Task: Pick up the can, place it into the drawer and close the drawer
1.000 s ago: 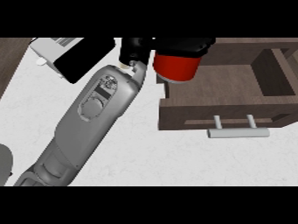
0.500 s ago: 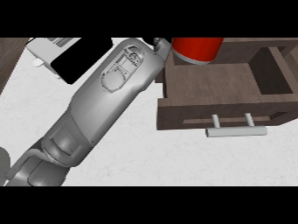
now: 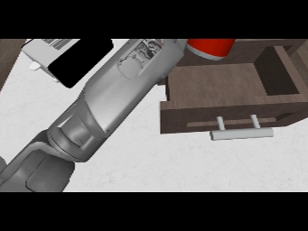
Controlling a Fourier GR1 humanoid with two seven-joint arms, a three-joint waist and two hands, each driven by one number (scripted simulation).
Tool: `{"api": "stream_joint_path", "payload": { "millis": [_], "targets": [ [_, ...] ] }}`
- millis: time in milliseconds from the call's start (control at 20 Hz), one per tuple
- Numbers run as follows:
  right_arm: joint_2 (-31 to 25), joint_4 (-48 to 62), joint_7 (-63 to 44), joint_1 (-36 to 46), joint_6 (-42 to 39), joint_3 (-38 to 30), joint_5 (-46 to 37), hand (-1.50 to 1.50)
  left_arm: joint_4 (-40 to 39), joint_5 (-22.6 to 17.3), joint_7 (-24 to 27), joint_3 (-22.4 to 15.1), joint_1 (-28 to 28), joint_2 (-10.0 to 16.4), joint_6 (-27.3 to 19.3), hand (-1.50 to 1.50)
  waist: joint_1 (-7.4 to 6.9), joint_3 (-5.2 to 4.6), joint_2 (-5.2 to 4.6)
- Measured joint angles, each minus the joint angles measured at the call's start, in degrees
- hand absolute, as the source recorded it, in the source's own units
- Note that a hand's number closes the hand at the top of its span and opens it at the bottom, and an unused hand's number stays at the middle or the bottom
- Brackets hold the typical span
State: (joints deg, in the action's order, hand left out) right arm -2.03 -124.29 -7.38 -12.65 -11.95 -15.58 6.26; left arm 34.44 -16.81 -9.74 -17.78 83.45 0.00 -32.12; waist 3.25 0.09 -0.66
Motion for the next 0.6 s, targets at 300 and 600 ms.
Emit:
{"api": "stream_joint_path", "payload": {
  "millis": [300,600],
  "targets": [
    [0.38,1.06,1.4,0.2,-0.39,0.7,-0.76,-1.5,-5.46,-4.16,3.56,-2.54,0.98,-0.01,-0.09,1.5,0.88,0.05,-0.23],
    [-0.27,2.86,1.07,2.26,-0.19,0.35,-0.78,-1.5,-8.89,-6.85,6.58,-6.13,1.47,0.0,-1.86,1.5,1.82,0.08,-0.54]
  ]
}}
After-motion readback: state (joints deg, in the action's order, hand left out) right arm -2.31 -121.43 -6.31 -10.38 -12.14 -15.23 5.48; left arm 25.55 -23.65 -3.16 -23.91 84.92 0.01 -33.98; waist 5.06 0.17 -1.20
